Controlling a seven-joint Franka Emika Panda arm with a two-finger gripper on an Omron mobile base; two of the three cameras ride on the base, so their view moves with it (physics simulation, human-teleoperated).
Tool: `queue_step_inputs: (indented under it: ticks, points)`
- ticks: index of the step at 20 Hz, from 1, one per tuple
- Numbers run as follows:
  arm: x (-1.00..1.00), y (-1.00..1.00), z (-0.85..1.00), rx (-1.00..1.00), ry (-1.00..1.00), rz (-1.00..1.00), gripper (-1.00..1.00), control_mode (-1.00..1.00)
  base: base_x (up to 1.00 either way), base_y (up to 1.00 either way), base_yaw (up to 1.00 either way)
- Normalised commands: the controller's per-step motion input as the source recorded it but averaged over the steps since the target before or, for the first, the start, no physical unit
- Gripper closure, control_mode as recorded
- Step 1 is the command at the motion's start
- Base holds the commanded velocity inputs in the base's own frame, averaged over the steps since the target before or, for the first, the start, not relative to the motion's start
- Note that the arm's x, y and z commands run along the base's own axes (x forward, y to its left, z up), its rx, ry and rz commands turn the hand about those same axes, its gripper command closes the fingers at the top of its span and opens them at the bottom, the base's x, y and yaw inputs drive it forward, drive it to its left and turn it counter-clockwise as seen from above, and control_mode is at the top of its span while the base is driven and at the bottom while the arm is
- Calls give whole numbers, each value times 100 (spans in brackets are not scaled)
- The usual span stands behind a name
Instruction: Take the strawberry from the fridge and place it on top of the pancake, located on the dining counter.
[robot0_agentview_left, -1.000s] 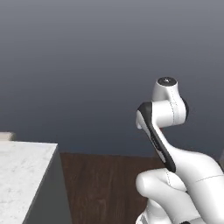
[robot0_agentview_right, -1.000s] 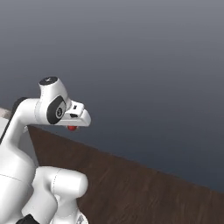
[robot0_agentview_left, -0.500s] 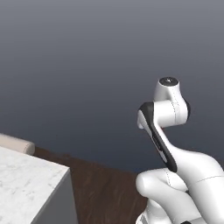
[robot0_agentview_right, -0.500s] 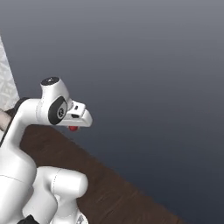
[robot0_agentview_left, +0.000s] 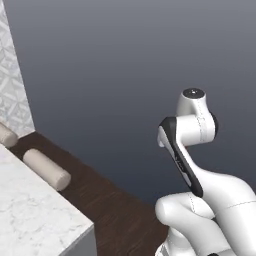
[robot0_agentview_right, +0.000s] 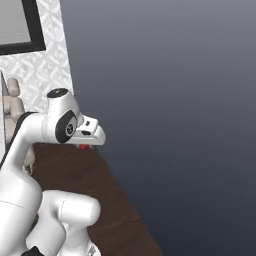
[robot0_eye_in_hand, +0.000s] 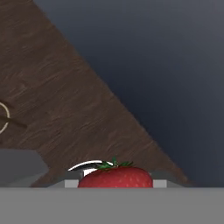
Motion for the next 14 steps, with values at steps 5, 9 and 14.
queue_step_inputs:
  ticks: [5,9,14]
  points:
    - [0,0,0,0,0,0,100,100,100,-41,56]
    - [0,0,0,0,0,0,100,100,100,-47,57]
    - [0,0,0,0,0,0,100,100,100,-45,57]
